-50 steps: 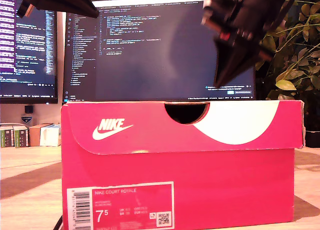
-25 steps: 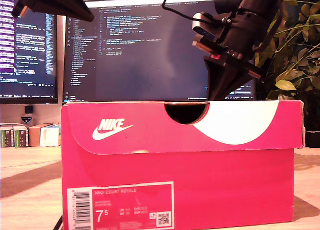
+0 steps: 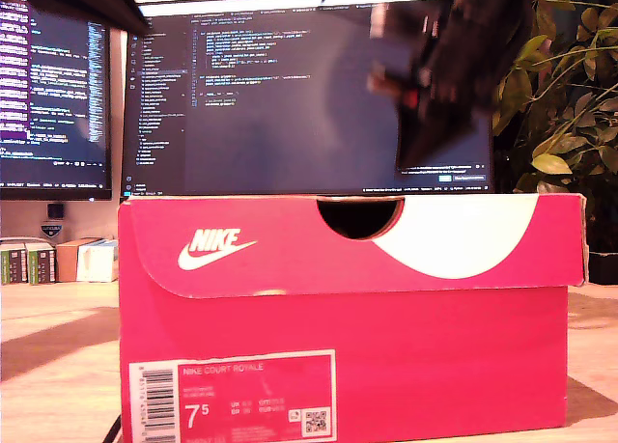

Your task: Close the red shoebox by pushing the lid with your left arm and holding the box in place with your right arm

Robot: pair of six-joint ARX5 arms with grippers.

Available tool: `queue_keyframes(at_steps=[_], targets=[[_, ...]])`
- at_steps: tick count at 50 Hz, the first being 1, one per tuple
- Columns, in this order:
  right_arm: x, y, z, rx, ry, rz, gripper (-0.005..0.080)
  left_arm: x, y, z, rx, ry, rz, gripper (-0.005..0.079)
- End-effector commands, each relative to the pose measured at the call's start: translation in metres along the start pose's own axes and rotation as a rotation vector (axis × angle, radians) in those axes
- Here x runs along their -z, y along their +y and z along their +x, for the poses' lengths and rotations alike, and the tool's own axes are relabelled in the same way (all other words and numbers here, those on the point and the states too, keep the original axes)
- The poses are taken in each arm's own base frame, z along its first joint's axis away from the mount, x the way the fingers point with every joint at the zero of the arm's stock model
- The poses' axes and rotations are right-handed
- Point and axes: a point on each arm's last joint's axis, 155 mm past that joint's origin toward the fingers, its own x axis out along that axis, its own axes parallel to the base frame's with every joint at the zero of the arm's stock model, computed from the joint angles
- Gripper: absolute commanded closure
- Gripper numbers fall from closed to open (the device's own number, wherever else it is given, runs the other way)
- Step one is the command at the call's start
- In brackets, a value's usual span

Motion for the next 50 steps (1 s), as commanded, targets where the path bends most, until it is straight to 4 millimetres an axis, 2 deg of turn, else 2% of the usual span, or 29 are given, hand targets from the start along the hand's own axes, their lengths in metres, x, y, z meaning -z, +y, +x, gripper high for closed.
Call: queue_keyframes(at_steps=[1, 8, 18, 25, 32, 42, 50], targets=[[-0.029, -0.008, -0.036, 0.042, -0.117, -0.005, 0.0765, 0.000, 0.010, -0.009, -0.033, -0.015, 0.008, 0.0762], [-0.049, -0.030, -0.076, 0.120, -0.223, 0.018, 0.0765, -0.008, 0.031, -0.026, -0.096, -0.048, 0.032, 0.0762], [-0.057, -0.061, -0.132, 0.219, -0.319, 0.067, 0.0765, -0.019, 0.045, -0.047, -0.143, -0.100, 0.039, 0.0762], [-0.060, -0.077, -0.163, 0.279, -0.370, 0.042, 0.0765, -0.021, 0.046, -0.051, -0.133, -0.108, 0.057, 0.0761], [-0.062, -0.085, -0.181, 0.319, -0.399, 0.004, 0.0765, -0.022, 0.045, -0.051, -0.129, -0.111, 0.086, 0.0762], [-0.059, -0.108, -0.217, 0.410, -0.445, 0.010, 0.0765, -0.034, 0.049, -0.072, -0.174, -0.162, 0.136, 0.0761], [-0.052, -0.117, -0.261, 0.486, -0.499, 0.028, 0.0765, -0.043, 0.047, -0.091, -0.183, -0.210, 0.163, 0.0762]])
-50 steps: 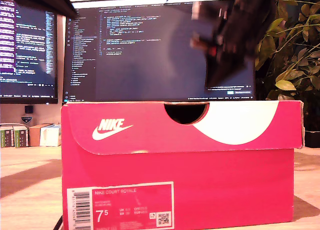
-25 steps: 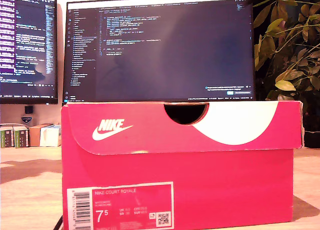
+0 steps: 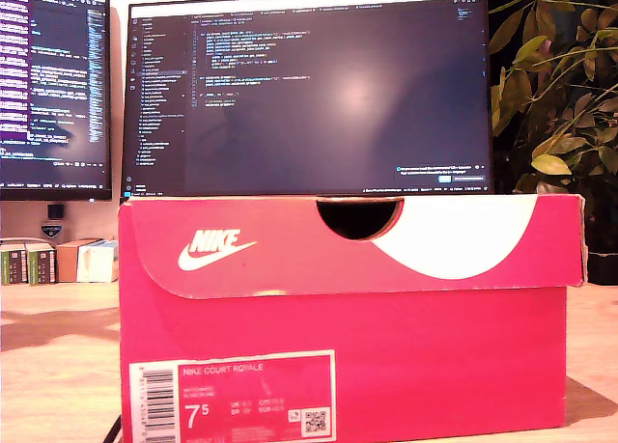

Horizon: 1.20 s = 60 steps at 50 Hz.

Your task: Close the red shoebox by pushing the lid with your left arm and holding the box in place with your right arm

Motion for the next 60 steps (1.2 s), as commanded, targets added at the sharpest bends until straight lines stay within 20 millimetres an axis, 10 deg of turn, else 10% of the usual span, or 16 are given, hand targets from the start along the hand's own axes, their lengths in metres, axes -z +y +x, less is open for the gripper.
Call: queue_keyframes(at_steps=[1, 13, 60], targets=[[-0.017, -0.010, -0.028, 0.034, -0.064, 0.000, 0.0765, -0.001, -0.002, -0.004, 0.010, -0.016, 0.011, 0.0762], [-0.021, -0.019, -0.071, 0.083, -0.122, 0.002, 0.0765, -0.001, -0.008, -0.014, 0.036, -0.021, -0.001, 0.0762], [0.094, 0.029, -0.124, 0.057, -0.227, 0.110, 0.0765, 0.052, -0.038, -0.083, -0.039, -0.115, -0.018, 0.0762]])
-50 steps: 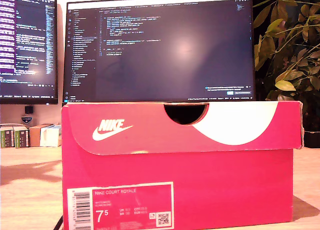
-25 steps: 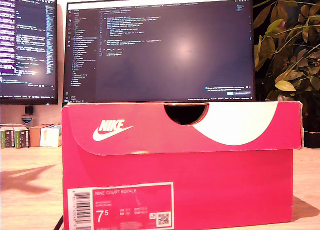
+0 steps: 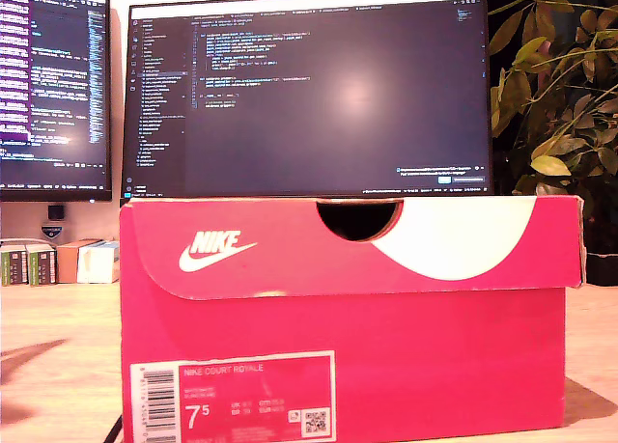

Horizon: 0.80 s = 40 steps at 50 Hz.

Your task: Close the red shoebox by pushing the lid with your left arm and holding the box in place with your right arm

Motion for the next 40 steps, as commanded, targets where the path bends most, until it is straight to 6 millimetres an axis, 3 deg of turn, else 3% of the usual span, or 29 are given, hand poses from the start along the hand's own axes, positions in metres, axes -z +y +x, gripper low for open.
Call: queue_keyframes(at_steps=[1, 16, 40], targets=[[0.016, 0.002, 0.001, 0.000, 0.020, 0.014, 0.0765, 0.009, 0.001, -0.003, -0.017, -0.004, -0.014, 0.0762], [0.022, 0.005, -0.021, 0.009, -0.027, 0.010, 0.0765, 0.021, -0.007, -0.022, -0.032, -0.011, -0.016, 0.0762], [0.059, 0.007, -0.034, 0.038, -0.044, 0.046, 0.0765, 0.046, -0.008, -0.018, -0.031, -0.074, -0.106, 0.0762]])
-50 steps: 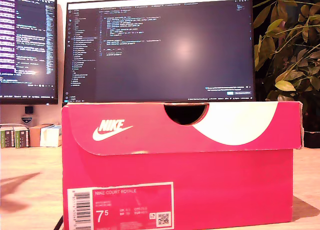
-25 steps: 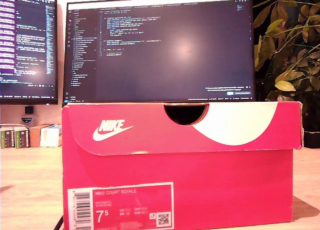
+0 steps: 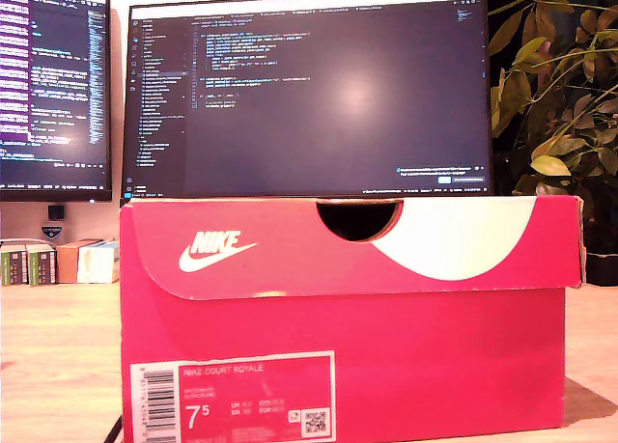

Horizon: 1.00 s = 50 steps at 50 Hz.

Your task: Close the red shoebox by pushing the lid with your left arm and holding the box in place with your right arm

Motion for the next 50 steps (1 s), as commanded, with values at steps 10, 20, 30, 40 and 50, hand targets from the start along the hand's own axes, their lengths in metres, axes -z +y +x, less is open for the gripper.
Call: queue_keyframes(at_steps=[10, 20, 30, 40, 50], targets=[[0.017, -0.005, -0.006, 0.038, 0.019, -0.008, 0.0764, 0.011, 0.001, -0.010, -0.026, -0.059, -0.009, 0.0762], [0.015, -0.002, -0.006, 0.023, 0.009, -0.007, 0.0764, 0.021, 0.003, -0.013, -0.044, -0.027, -0.017, 0.0761], [0.023, -0.002, -0.006, 0.020, 0.043, -0.023, 0.0764, 0.024, 0.007, -0.013, -0.070, -0.017, -0.036, 0.0761], [0.046, 0.003, -0.008, 0.002, 0.135, 0.011, 0.0764, 0.025, 0.003, -0.012, -0.046, -0.014, -0.064, 0.0761], [0.042, 0.002, -0.005, 0.007, 0.108, 0.005, 0.0764, 0.028, 0.005, -0.012, -0.055, 0.000, 0.038, 0.0761]])
